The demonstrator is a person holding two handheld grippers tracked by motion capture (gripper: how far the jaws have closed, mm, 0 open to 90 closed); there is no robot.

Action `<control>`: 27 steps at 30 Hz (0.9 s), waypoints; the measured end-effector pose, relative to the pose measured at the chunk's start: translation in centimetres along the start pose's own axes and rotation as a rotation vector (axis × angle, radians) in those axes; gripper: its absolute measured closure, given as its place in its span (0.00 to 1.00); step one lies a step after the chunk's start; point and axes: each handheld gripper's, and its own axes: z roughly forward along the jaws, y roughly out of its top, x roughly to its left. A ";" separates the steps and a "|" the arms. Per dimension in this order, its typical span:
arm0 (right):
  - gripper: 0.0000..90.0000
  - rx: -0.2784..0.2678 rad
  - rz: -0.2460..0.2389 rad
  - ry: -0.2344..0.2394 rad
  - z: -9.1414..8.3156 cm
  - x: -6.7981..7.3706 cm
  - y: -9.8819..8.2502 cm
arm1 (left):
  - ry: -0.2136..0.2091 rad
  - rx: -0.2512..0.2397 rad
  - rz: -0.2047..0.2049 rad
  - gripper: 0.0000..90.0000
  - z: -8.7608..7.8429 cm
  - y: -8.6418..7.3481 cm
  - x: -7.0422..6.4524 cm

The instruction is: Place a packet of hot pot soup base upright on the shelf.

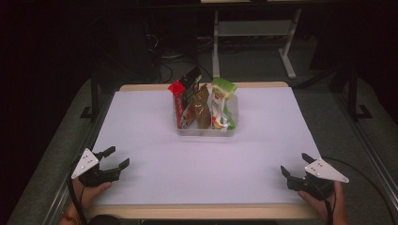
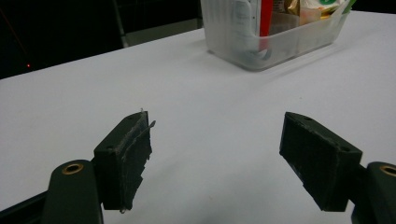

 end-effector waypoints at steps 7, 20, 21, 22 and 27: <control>0.17 0.005 -0.003 0.003 0.1 0.1 0.0 | -0.002 0.008 0.010 0.27 0.0 0.0 -0.1; 0.17 0.012 -0.014 0.005 0.1 0.3 0.0 | -0.003 0.032 0.023 0.27 0.2 0.1 -0.3; 0.17 0.014 -0.016 0.007 0.2 0.3 0.0 | -0.002 0.034 0.024 0.27 0.2 0.1 -0.3; 0.17 0.016 -0.015 0.009 0.2 0.3 0.0 | -0.002 0.034 0.024 0.27 0.2 0.1 -0.3; 0.17 0.021 -0.031 0.018 0.2 0.6 0.1 | -0.001 0.039 0.023 0.27 0.3 0.1 -0.3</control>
